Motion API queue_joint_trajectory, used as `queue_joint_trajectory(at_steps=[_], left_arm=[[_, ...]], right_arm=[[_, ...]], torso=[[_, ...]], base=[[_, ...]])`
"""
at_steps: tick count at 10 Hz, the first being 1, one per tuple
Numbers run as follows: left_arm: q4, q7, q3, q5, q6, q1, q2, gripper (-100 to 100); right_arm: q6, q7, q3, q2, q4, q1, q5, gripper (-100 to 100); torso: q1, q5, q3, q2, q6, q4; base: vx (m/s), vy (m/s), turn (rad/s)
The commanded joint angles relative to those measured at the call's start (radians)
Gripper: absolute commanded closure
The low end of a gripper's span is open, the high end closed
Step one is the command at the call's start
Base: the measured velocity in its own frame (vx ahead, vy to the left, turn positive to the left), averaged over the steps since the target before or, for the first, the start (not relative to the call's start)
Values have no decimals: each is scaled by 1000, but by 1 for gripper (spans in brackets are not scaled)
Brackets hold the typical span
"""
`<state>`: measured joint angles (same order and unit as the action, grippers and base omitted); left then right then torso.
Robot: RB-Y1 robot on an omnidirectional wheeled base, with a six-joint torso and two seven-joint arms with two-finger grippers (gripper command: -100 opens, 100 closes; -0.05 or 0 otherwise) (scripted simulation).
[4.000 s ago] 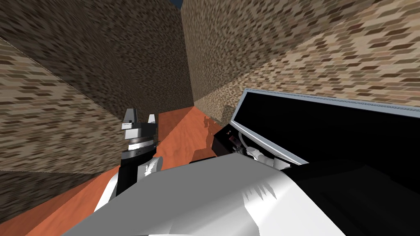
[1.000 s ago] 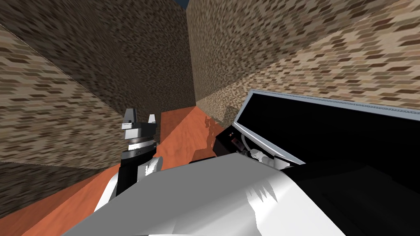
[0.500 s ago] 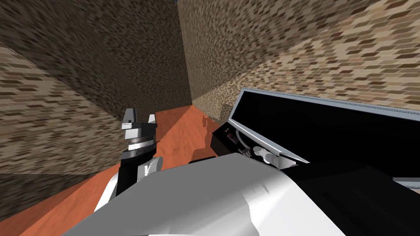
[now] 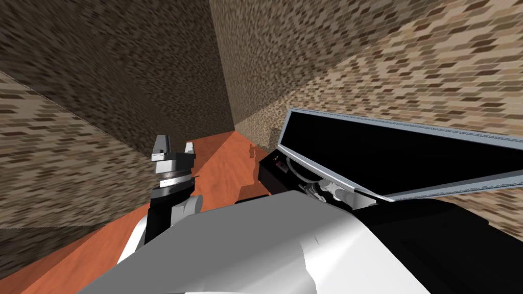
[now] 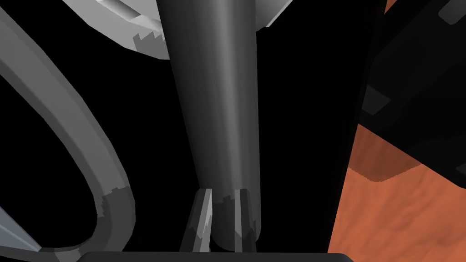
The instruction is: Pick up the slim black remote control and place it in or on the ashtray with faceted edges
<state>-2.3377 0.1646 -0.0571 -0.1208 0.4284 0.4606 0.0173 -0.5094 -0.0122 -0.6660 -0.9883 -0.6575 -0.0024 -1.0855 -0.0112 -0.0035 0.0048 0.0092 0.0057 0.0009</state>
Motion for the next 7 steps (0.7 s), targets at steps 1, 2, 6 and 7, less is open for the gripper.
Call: queue_joint_trajectory(at_steps=[1,2,6,7], left_arm=[[0,0,0,0,0,0,0,0],[0,0,0,0,0,0,0,0],[0,0,0,0,0,0,0,0],[0,0,0,0,0,0,0,0]], right_arm=[[-31,7,6,-18,-2,-5,3,100],[-48,10,9,-31,-11,-6,12,100],[-105,-21,-14,-47,-54,23,32,100],[-116,-34,-25,-48,-66,34,30,100]], torso=[[0,0,0,0,0,0],[0,0,0,-1,0,0],[-9,-2,-2,-4,-1,0],[-11,-3,-4,-7,-1,-1]], base=[[-125,-69,-133],[-128,-80,-118],[-88,-173,-16],[24,-224,42]])
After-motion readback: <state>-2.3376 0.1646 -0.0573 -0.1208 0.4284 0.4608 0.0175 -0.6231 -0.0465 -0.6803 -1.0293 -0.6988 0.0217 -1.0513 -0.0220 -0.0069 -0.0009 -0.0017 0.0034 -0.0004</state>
